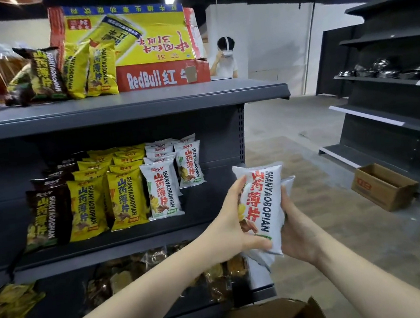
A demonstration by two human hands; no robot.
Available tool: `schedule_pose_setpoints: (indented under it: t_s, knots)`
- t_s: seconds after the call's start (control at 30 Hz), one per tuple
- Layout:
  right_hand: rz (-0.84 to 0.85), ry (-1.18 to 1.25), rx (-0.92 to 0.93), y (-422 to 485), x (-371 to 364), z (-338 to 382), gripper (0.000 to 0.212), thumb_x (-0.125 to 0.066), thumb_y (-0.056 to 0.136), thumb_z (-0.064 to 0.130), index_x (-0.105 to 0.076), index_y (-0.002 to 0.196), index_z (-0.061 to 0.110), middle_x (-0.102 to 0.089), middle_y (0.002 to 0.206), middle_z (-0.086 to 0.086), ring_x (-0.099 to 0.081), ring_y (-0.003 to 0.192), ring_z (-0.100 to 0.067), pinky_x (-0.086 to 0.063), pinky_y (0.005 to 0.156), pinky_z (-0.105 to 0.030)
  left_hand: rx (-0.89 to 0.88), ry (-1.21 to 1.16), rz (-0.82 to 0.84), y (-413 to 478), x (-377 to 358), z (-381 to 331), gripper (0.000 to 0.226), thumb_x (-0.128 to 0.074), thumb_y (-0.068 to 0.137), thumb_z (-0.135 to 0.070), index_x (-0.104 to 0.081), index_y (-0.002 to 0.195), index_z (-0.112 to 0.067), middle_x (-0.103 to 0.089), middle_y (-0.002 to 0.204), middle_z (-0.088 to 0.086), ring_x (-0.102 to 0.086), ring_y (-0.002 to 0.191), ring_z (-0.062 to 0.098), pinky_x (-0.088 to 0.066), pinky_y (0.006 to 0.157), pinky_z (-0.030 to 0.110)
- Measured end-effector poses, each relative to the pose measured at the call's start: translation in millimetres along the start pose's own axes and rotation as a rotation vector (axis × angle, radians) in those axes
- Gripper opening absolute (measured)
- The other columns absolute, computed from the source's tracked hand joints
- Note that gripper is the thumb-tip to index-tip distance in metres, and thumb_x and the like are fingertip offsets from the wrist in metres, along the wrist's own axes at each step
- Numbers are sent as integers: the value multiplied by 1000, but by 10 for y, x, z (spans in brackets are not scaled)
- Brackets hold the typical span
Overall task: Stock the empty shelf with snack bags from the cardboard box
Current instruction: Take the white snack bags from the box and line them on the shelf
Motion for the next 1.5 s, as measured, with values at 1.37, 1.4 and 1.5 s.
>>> schedule_pose_setpoints:
  t_s: [1.37,1.4,1.5]
  knots:
    - [-827,-1361,414,3075,-420,274,68,-53,89,49,-25,146,23,-40,129,-19,-42,120,-39,-44,85,-44,104,-209,-738,228,2561,1060,46,-50,92,-35,-26,131,-45,-32,104,-46,-39,97,-18,-31,92,22]
    - [-845,-1390,440,3138,-430,270,68,-53,89,50,-26,146,23,-41,128,-20,-42,119,-39,-45,83,-44,98,-212,-742,220,2600,1085,45,-51,92,-36,-27,128,-48,-33,105,-46,-39,99,-18,-32,91,20]
    - [-868,-1494,462,3300,-477,205,67,-54,88,49,-28,144,23,-39,125,-19,-41,114,-38,-45,81,-44,76,-237,-767,195,2714,1133,40,-52,90,-37,-30,120,-52,-34,105,-45,-40,99,-18,-33,74,7]
Point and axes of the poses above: each hand's wrist, its own y-axis towards the middle knuckle, its own x-axis out of the back of the hand, z = x × y, the point moved 6 cm from there along y, towards the middle knuckle
